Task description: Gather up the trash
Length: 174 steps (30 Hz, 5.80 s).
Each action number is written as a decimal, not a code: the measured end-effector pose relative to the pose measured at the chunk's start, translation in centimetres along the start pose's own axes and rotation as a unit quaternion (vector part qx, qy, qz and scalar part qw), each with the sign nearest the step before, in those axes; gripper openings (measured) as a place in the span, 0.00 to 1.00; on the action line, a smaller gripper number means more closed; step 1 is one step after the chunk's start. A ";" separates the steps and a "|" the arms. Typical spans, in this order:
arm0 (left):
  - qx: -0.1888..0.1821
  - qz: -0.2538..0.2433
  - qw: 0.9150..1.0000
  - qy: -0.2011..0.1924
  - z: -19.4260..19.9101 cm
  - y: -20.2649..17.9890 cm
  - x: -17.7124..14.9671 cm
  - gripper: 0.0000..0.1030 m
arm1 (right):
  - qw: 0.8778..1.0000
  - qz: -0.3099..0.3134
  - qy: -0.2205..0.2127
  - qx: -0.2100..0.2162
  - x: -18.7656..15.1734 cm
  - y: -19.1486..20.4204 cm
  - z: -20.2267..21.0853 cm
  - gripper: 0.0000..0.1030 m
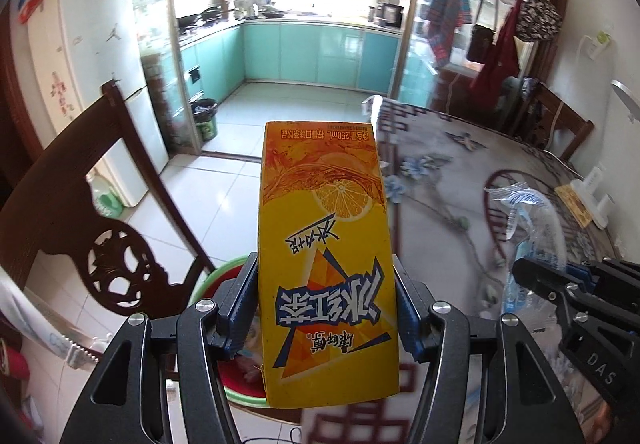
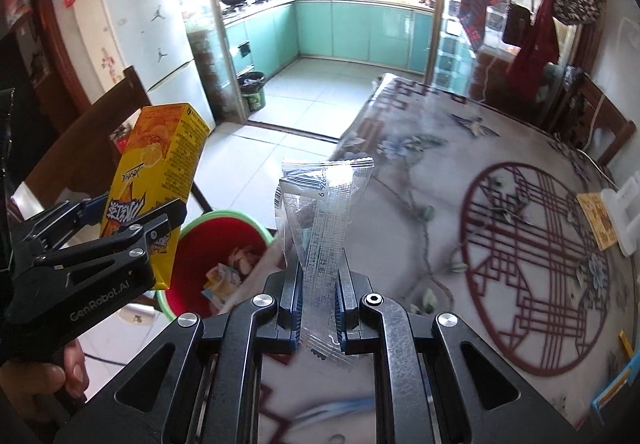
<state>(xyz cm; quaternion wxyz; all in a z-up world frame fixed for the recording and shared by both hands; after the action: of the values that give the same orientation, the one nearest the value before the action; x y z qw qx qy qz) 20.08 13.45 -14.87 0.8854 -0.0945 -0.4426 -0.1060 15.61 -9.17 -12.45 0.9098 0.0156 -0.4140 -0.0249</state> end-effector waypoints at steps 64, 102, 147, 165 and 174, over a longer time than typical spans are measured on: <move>0.064 0.070 0.979 0.181 -10.1 12.7 -10.6 0.57 | 0.985 0.040 0.142 0.089 -2.4 10.4 -12.3 0.12; 0.074 0.101 0.970 0.209 -12.4 12.7 -11.6 0.71 | 0.991 0.032 0.120 0.050 -1.5 8.2 -11.8 0.67; 0.065 0.037 0.969 -0.234 15.0 -18.3 4.9 0.88 | 0.953 -0.074 -0.284 -0.071 0.3 -19.2 17.9 1.00; 0.074 0.044 0.975 -0.205 14.4 -17.9 4.6 0.88 | 0.961 -0.067 -0.265 -0.050 0.0 -19.1 16.9 1.00; 0.065 0.047 0.976 -0.202 14.3 -18.1 4.2 0.88 | 0.963 -0.061 -0.258 -0.049 -0.4 -19.0 16.7 1.00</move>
<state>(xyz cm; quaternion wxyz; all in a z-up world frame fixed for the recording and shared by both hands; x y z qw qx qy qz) 6.70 -0.63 -1.69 0.7858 -0.0772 -0.6135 -0.0137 2.11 -28.29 -2.72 0.7687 -0.0105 -0.6310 -0.1042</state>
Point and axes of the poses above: each gripper's, at about its wrist camera, not at the fingertips, and z roughly against the way its jaws point, y to its left, x to its top, the point moved 5 cm from there along -z, roughly the way its jaws point, and after that the axes turned 10 degrees about -y, right-handed, at the moved point
